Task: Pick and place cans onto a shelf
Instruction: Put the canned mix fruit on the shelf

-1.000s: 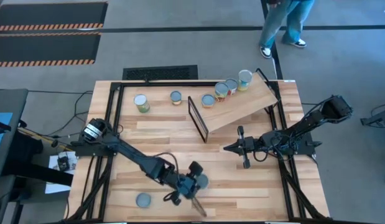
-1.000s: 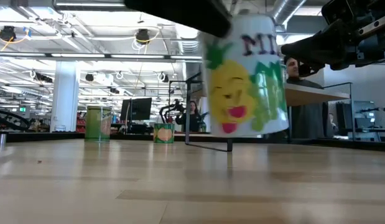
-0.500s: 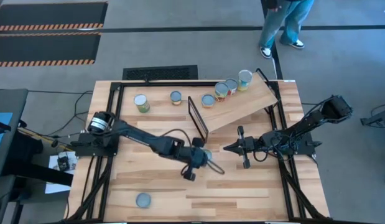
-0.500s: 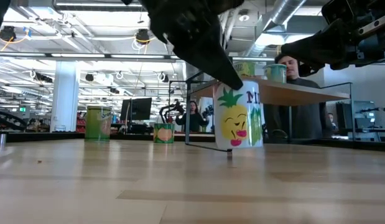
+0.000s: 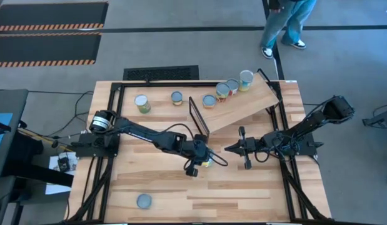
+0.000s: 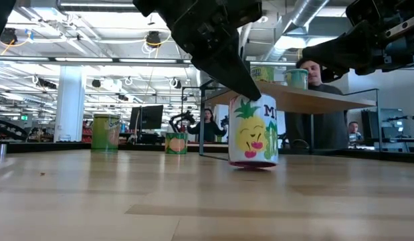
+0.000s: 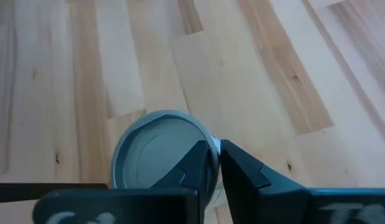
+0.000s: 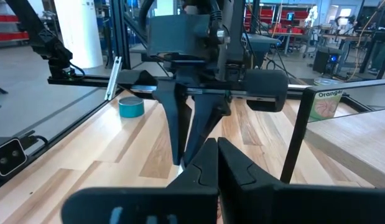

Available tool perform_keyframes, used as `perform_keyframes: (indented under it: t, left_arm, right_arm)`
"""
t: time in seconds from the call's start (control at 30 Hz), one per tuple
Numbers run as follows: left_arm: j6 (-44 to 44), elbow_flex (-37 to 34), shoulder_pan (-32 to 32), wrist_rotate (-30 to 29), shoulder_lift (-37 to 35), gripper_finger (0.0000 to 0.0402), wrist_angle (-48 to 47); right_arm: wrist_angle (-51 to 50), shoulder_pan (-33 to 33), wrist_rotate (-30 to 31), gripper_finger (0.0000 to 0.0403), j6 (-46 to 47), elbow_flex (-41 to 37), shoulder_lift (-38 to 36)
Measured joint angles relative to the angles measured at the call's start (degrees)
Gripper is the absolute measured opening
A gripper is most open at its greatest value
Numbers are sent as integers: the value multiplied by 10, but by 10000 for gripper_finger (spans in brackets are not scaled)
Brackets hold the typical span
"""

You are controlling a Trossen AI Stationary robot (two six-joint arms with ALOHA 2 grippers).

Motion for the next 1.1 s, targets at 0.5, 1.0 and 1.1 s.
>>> perform_keyframes:
  t: [0.5, 1.0, 1.1]
  left_arm:
    - [23, -14, -33, -23, -68, 83, 27]
    - [-87, -383, -43, -75, -284, 23, 443]
    - [-90, -441, -41, -94, -301, 23, 513]
  right_arm:
    - [-3, 0, 4, 11, 4, 8, 0]
    - [-337, -1, 21, 43, 23, 189, 2]
    - [-415, -6, 20, 81, 36, 239, 18]
